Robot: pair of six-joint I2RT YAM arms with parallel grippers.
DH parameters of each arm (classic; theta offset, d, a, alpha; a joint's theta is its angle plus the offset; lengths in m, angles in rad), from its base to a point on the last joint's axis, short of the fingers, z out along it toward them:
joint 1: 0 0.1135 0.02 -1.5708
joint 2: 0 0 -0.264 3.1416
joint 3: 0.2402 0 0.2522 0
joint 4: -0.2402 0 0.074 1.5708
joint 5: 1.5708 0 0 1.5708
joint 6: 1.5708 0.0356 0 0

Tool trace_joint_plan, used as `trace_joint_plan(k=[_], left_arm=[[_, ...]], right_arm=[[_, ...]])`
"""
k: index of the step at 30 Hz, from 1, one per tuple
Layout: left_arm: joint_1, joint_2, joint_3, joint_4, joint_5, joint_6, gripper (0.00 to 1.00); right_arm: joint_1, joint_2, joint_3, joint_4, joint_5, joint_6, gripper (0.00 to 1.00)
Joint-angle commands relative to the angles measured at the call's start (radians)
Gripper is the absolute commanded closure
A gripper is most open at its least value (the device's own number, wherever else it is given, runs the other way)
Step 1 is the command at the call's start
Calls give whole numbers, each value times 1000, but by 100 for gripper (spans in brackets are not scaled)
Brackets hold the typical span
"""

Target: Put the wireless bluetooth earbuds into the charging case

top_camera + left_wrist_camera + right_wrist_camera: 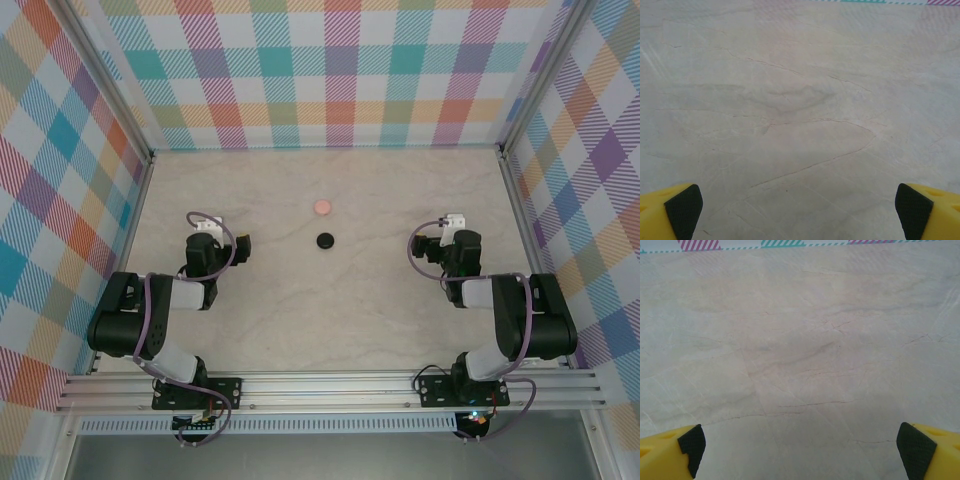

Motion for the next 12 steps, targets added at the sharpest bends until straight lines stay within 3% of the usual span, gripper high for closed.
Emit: trace_joint_plan(k=[1,12], left_arm=[[13,6,18,-4,-17,-15,0],[13,6,19,-7,-17,-15,0]], right_arm=[[-15,6,27,19,-39,3,0],[-18,6,27,17,-44,4,0]])
